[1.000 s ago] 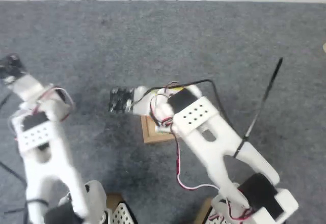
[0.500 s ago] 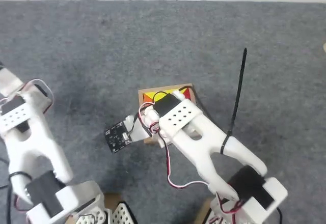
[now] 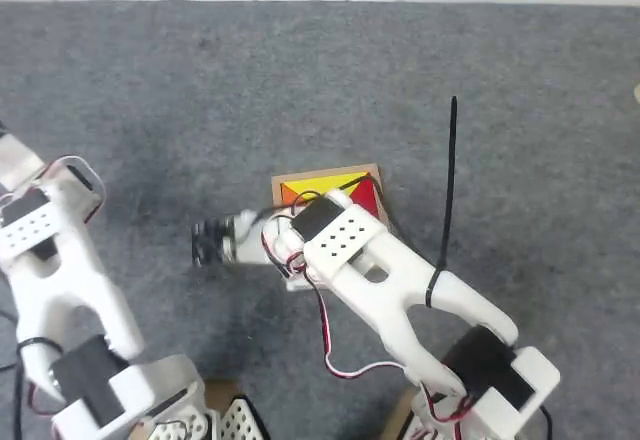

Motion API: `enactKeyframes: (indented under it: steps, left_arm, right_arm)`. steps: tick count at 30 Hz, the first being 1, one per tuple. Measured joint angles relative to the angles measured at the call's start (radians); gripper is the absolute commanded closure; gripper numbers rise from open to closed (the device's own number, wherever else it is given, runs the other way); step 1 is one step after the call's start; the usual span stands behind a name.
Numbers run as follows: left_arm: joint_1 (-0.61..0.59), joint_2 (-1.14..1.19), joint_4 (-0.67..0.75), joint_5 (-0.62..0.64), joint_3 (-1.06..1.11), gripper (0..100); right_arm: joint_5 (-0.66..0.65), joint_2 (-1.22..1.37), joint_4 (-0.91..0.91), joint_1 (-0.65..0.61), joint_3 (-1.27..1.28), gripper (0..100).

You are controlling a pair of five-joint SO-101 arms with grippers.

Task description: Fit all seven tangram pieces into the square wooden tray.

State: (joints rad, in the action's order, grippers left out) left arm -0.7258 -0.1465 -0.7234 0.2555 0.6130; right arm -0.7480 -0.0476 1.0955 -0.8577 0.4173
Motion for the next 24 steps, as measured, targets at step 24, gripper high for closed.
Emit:
enactKeyframes:
  steps: [24]
  left_arm:
    - [0.000, 0.000, 0.000, 0.000, 0.000, 93]
  right_arm:
    - [0.608, 0.284, -0.018, 0.011, -0.175, 82.4]
